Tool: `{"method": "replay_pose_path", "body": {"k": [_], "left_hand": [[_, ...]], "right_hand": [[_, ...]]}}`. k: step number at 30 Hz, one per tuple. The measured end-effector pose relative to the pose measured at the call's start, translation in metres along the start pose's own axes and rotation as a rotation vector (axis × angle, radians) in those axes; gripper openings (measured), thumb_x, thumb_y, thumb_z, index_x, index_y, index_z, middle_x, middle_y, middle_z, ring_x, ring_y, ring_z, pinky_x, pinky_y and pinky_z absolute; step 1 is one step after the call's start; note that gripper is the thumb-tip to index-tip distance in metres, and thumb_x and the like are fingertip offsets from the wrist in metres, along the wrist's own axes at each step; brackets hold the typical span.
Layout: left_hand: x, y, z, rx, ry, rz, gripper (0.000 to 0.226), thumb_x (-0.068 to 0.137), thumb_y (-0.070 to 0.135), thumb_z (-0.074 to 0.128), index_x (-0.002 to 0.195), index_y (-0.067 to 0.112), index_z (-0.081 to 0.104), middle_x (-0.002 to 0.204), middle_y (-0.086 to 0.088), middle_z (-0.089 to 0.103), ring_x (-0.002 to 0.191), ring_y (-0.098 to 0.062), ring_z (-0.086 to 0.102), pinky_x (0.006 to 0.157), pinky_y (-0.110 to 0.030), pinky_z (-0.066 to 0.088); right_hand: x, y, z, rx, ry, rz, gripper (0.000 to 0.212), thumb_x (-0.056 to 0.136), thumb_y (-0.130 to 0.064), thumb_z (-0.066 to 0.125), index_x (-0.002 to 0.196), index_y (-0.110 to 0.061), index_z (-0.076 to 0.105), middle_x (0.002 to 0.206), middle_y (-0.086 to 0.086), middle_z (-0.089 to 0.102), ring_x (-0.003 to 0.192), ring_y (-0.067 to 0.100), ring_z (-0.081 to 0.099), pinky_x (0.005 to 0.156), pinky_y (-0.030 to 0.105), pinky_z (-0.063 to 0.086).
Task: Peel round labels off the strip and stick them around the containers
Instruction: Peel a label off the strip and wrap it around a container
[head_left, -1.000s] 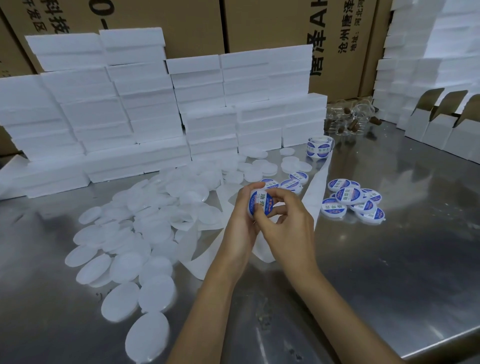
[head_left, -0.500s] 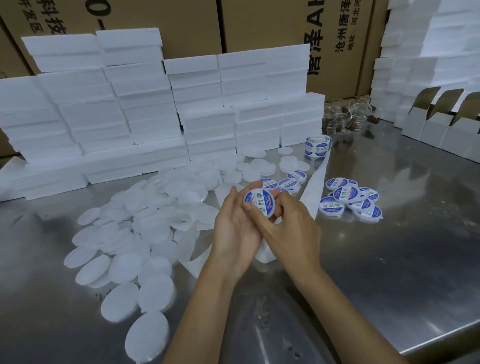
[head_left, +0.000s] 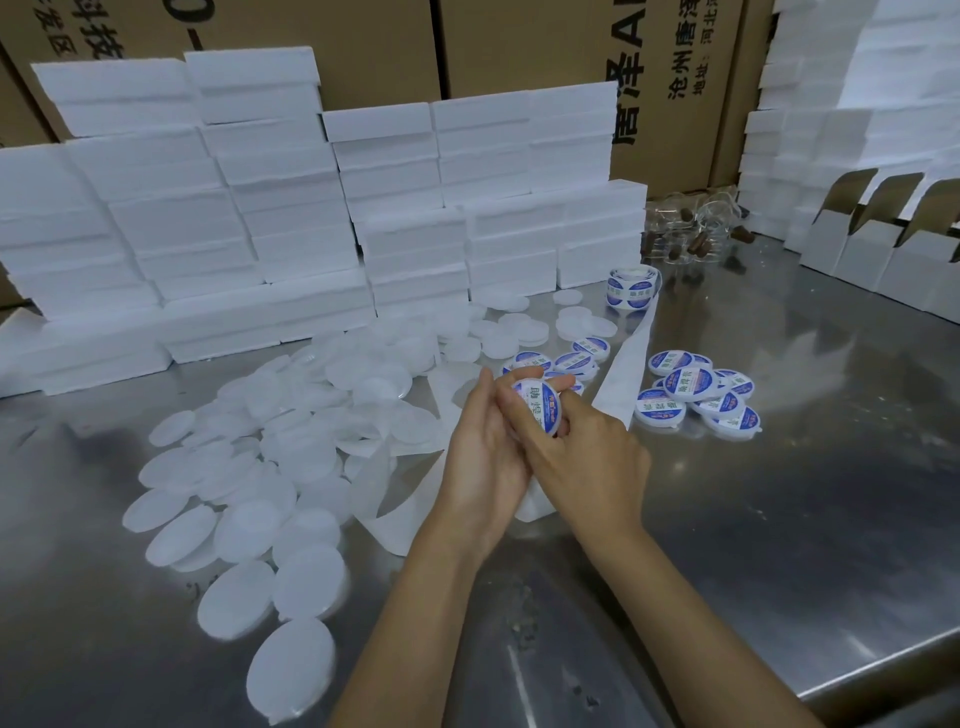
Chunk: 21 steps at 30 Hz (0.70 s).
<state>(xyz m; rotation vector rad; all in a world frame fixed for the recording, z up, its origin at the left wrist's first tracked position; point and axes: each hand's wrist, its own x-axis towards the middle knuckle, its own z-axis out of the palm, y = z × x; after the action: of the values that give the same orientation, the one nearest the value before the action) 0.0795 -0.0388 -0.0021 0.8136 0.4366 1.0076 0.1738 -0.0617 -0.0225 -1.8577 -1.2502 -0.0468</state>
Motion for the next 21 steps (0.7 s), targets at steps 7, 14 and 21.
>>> {"method": "replay_pose_path", "body": {"k": [7,14,21], "left_hand": [[0.0,0.002,-0.002,0.047,0.023,-0.006,0.054,0.108,0.041,0.026,0.127,0.002,0.059,0.131,-0.022,0.065,0.128,-0.032,0.059,0.111,-0.041,0.043],[0.002,0.0,-0.004,0.313,0.065,0.083,0.025,0.104,0.008,0.042,0.12,0.004,0.061,0.12,-0.014,0.072,0.116,-0.025,0.067,0.099,-0.034,0.054],[0.001,0.0,-0.012,0.43,0.233,0.249,0.026,0.105,0.029,0.05,0.111,0.008,0.065,0.107,-0.008,0.077,0.108,-0.021,0.072,0.093,-0.036,0.057]], "right_hand": [[0.003,0.005,0.003,0.153,0.026,0.007,0.069,0.094,-0.07,0.027,0.065,-0.016,0.058,0.057,-0.002,0.061,0.061,0.019,0.059,0.061,0.034,0.048],[0.007,0.006,0.004,0.257,-0.027,0.017,0.057,0.101,-0.056,0.03,0.051,-0.028,0.038,0.053,-0.005,0.052,0.063,0.023,0.056,0.06,0.034,0.039],[0.005,0.007,0.004,0.377,-0.208,-0.183,0.049,0.094,-0.059,0.043,0.056,-0.028,0.038,0.052,-0.014,0.049,0.054,0.008,0.046,0.053,0.027,0.028]]}}
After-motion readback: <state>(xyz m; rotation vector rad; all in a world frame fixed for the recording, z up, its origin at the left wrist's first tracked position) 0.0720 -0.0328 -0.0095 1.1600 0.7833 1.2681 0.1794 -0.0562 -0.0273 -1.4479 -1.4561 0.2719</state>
